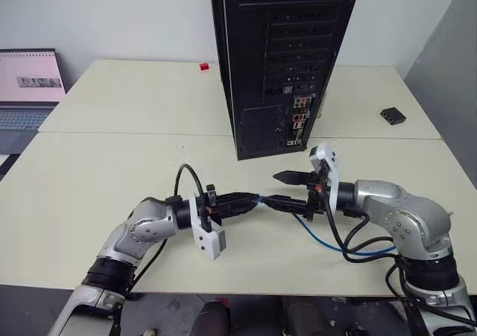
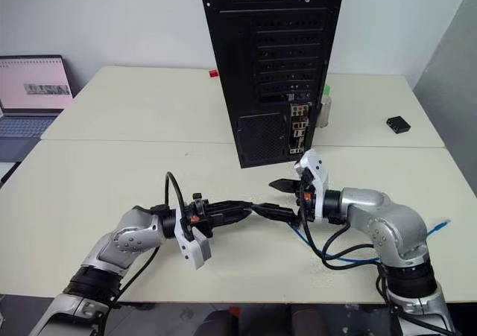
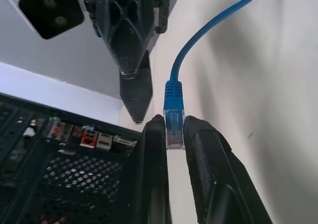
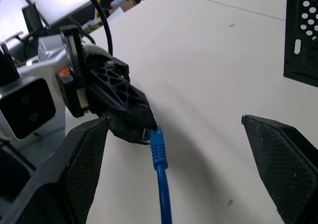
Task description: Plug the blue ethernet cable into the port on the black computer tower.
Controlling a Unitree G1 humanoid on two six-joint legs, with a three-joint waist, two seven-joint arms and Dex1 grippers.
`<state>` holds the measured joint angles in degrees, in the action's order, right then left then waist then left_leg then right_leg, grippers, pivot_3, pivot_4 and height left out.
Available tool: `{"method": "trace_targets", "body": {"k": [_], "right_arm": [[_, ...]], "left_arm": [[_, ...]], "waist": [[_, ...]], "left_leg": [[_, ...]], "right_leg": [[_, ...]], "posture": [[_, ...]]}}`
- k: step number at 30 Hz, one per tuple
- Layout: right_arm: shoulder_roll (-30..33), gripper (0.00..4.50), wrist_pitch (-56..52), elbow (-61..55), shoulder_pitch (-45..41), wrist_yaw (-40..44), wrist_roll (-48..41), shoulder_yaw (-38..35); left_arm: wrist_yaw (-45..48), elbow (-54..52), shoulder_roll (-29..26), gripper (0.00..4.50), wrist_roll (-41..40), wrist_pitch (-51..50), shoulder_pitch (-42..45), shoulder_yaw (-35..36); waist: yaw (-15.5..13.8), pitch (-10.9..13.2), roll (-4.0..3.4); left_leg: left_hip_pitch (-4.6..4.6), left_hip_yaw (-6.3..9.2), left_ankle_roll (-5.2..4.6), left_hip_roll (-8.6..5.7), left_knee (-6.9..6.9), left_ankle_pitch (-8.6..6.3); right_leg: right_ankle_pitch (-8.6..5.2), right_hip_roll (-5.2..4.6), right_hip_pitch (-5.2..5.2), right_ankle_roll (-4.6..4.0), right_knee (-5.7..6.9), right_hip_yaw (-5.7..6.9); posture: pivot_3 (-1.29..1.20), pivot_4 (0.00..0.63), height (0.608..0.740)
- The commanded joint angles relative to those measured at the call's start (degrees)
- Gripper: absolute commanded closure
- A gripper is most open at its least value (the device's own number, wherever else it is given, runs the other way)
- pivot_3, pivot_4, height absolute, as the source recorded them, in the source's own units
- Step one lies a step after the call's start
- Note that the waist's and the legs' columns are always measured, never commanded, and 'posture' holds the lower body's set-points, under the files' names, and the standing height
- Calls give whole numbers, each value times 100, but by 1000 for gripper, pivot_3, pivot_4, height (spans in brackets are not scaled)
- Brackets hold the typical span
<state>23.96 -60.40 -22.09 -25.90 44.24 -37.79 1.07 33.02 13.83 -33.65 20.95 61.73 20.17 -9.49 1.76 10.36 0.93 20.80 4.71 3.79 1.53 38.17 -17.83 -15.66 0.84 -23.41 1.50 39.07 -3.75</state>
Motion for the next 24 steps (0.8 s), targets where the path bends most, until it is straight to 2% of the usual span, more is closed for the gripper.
{"method": "trace_targets", "body": {"k": [1,13,16,18,23,24], "right_arm": [[-102,0,-170,-105,-112,-138,-373,-109],[-148,0,14,-11,-29,-357,-271,215],[-158,479,35,14,-31,-372,-285,229],[-160,1068,47,33,-40,-369,-291,231],[-179,2082,30,64,-70,-366,-330,217],[-170,2165,27,63,-77,-355,-329,229]], "left_arm": [[-426,-22,-47,4253,228,95,36,131],[-830,-177,-129,4253,403,-77,13,9],[-868,-230,-140,4253,452,-105,6,-18],[-885,-251,-146,4253,462,-123,-9,-30],[-921,-284,-152,4253,475,-136,-29,-45],[-943,-298,-146,4253,463,-142,-37,-40]], "waist": [[1,0,0],[4,0,-1],[5,-1,-1],[5,-1,-1],[4,0,-1],[4,-1,-1]], "left_leg": [[0,1,0,0,0,0],[0,1,0,1,0,0],[0,1,0,0,0,0],[0,1,0,0,0,0],[0,1,0,1,0,0],[0,1,0,1,0,0]], "right_leg": [[0,0,0,0,0,1],[0,0,0,0,1,3],[0,0,0,0,1,3],[0,0,0,0,1,3],[0,0,0,0,1,3],[0,0,0,0,1,3]], "posture": [[0,150,740],[0,150,740],[0,150,740],[0,150,740],[0,150,740],[0,150,740]]}}
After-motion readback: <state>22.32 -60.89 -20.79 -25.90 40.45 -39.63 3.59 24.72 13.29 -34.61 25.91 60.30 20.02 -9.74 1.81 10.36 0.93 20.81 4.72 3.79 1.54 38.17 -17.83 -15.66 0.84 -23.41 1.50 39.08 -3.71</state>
